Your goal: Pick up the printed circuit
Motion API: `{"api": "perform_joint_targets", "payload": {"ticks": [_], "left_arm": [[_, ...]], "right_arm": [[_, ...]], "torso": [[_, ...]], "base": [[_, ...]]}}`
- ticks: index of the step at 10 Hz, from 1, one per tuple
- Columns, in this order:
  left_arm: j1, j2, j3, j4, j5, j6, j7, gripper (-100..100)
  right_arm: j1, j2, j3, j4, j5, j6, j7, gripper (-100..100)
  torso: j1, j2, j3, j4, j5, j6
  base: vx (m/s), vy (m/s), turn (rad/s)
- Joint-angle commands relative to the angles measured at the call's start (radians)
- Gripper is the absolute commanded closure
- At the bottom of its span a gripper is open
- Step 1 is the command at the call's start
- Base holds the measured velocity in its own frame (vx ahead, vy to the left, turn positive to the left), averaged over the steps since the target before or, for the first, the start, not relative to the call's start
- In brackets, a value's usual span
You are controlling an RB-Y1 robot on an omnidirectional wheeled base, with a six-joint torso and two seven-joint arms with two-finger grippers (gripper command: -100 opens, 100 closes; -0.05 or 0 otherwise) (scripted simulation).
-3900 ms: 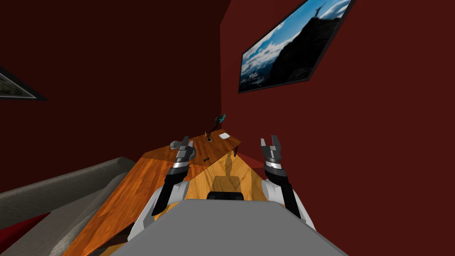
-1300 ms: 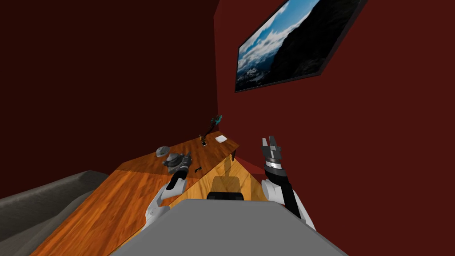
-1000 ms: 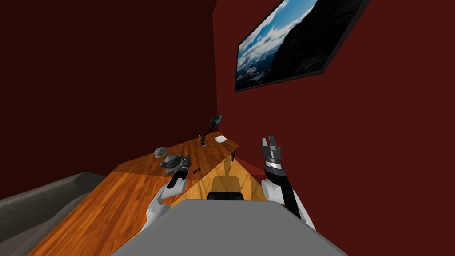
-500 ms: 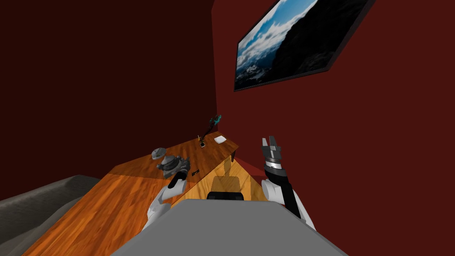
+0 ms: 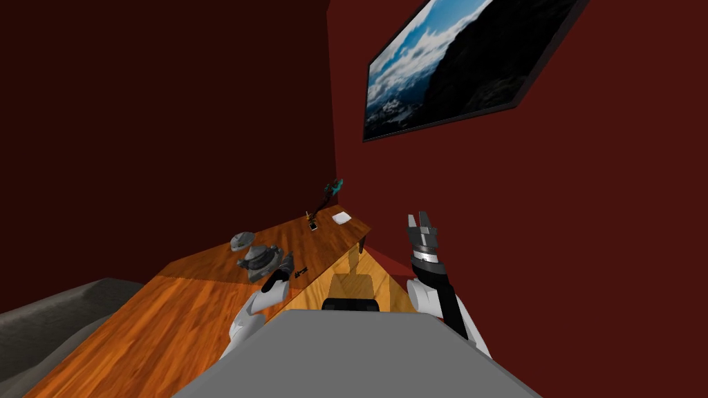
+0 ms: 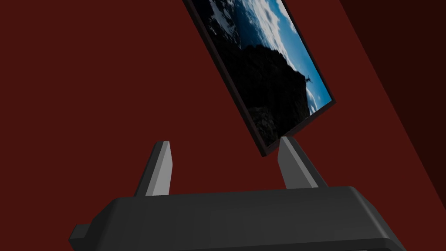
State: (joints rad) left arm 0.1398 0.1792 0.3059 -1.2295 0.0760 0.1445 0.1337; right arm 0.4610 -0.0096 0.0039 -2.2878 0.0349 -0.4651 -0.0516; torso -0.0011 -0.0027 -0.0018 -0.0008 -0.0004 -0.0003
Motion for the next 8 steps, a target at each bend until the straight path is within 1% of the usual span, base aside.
{"api": "perform_joint_targets", "payload": {"ticks": [1,2,3,4,5,6,8], "left_arm": [[-0.021,-0.002,0.016,0.050,0.005,0.036,0.006,-100],[-0.021,-0.002,0.016,0.054,0.005,0.036,0.006,-100],[-0.037,0.003,0.026,0.087,0.014,0.062,0.013,-100],[-0.037,0.003,0.026,0.101,0.014,0.062,0.013,-100],[-0.053,0.008,0.036,0.146,0.022,0.087,0.020,-100],[-0.053,0.008,0.036,0.146,0.022,0.087,0.020,-100],[-0.083,0.017,0.055,0.230,0.038,0.134,0.033,-100]], "right_arm": [[0.000,0.000,0.000,0.000,0.000,0.000,0.000,0],[0.000,0.000,0.000,0.000,0.000,0.000,0.000,0],[0.000,0.000,0.000,0.000,0.000,0.000,0.000,0],[0.000,0.000,0.000,0.000,0.000,0.000,0.000,0],[0.000,0.000,0.000,0.000,0.000,0.000,0.000,0],[0.000,0.000,0.000,0.000,0.000,0.000,0.000,0],[0.000,0.000,0.000,0.000,0.000,0.000,0.000,0]], "torso": [[0.000,0.000,0.000,0.000,0.000,0.000],[0.000,0.000,0.000,0.000,0.000,0.000],[0.000,0.000,0.000,0.000,0.000,0.000],[0.000,0.000,0.000,0.000,0.000,0.000],[0.000,0.000,0.000,0.000,0.000,0.000],[0.000,0.000,0.000,0.000,0.000,0.000],[0.000,0.000,0.000,0.000,0.000,0.000]], "base": [[0.042,-0.017,-0.011],[0.037,-0.013,-0.004],[0.045,-0.013,-0.013],[0.040,-0.012,-0.008],[0.045,-0.016,-0.012],[0.037,-0.014,-0.005],[0.050,-0.018,-0.014]]}}
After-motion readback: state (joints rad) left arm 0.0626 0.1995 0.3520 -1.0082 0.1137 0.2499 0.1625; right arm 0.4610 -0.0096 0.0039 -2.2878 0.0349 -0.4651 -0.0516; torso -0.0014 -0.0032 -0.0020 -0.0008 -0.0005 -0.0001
